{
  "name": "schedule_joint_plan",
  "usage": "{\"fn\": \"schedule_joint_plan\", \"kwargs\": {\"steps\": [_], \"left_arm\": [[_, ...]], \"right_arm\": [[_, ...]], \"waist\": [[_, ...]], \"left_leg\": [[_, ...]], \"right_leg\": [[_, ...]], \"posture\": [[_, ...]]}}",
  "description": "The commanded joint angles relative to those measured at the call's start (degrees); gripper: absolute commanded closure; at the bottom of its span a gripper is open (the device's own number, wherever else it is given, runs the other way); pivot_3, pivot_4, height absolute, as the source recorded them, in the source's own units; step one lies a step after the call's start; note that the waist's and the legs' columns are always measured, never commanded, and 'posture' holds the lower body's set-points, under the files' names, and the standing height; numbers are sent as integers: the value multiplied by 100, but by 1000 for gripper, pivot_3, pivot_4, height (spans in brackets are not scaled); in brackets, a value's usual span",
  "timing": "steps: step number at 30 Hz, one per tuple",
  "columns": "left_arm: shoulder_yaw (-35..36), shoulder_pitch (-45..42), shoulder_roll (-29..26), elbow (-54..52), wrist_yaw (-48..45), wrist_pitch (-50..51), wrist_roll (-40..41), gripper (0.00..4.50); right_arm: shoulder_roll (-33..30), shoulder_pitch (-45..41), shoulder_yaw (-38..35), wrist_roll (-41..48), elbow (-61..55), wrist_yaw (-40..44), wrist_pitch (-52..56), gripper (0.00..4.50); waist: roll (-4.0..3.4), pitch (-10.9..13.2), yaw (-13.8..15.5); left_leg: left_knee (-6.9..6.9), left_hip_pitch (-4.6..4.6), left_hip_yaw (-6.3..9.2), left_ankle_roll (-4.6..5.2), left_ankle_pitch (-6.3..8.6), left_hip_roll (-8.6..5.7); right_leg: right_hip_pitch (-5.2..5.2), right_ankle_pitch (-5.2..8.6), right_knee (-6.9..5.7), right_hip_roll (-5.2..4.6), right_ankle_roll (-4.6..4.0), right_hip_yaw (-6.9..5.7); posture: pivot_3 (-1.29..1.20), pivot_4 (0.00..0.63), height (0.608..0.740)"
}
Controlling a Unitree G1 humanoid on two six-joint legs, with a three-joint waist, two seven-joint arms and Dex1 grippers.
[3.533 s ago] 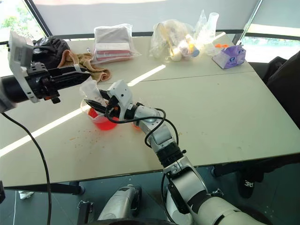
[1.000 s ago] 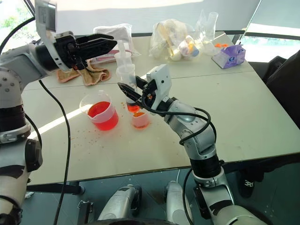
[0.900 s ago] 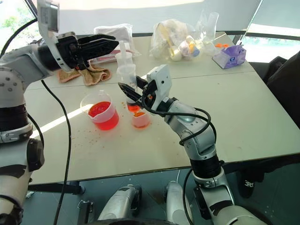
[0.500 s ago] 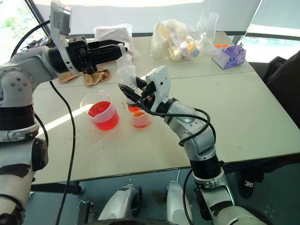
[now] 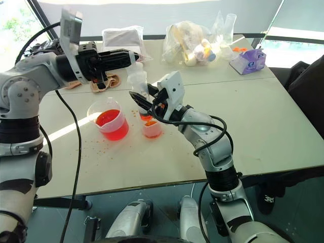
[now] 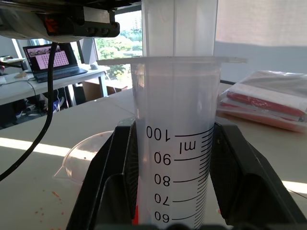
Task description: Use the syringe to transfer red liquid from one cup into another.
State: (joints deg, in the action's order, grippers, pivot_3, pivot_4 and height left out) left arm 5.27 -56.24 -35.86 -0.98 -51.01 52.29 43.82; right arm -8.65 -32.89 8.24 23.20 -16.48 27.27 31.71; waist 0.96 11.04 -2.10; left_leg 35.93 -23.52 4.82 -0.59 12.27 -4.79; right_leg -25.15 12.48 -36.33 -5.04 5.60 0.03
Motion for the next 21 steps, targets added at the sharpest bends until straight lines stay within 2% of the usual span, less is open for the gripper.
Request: {"fn": "schedule_joint_plan", "kwargs": {"steps": [1, 21], "left_arm": [[-173, 49, 55, -242, -194, 49, 61, 4476], [-310, 387, 207, -377, -248, -34, -115, 4476]], "right_arm": [[34, -344, -272, 11, -76, -61, -307, 3031], [-212, -771, -533, 64, 137, 32, -454, 3031]], "waist": [[0, 0, 0], [0, 0, 0]], "left_leg": [[1, 0, 0, 0, 0, 0], [3, 0, 0, 0, 0, 0]], "right_leg": [[0, 0, 0, 0, 0, 0], [2, 0, 0, 0, 0, 0]], "posture": [[0, 150, 736], [0, 150, 736]]}}
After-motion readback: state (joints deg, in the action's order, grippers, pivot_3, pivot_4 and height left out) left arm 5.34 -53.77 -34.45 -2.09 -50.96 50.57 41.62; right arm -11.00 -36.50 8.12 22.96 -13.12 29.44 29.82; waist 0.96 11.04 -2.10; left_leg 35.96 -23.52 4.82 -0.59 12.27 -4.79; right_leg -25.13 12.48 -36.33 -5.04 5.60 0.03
